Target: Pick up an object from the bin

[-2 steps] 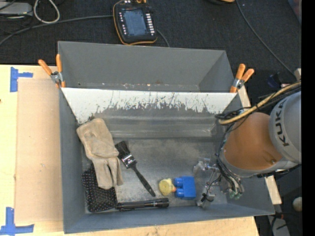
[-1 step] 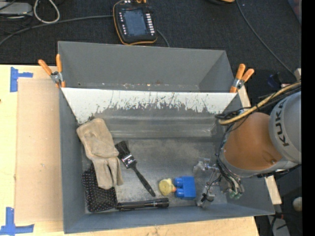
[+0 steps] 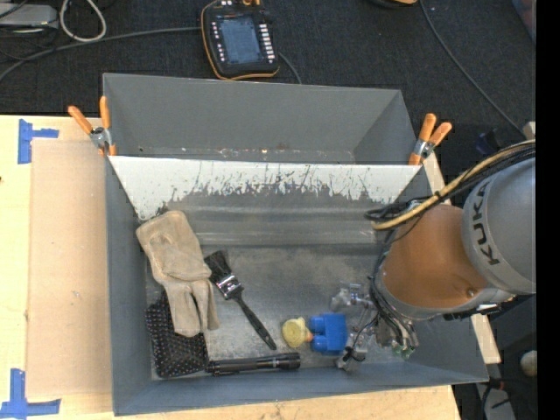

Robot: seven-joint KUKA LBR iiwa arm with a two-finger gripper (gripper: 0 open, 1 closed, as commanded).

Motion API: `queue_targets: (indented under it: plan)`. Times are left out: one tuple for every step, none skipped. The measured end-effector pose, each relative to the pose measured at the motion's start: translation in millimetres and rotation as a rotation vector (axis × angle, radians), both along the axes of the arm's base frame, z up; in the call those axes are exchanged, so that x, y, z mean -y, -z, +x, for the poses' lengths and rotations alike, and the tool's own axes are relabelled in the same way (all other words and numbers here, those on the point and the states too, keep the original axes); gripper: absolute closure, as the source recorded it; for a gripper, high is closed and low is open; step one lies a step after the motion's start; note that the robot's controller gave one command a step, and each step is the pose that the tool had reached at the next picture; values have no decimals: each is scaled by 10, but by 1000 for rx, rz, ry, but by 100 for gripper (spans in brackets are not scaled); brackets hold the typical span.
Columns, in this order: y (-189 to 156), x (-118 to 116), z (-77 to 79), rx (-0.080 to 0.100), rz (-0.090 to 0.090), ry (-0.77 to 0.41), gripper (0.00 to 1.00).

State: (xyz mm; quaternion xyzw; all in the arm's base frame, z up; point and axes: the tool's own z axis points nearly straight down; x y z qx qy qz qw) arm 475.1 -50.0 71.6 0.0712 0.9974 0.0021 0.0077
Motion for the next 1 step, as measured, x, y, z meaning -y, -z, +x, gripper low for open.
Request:
queue_targets:
  plan:
    - [16, -36, 138, -6, -1, -21, 100]
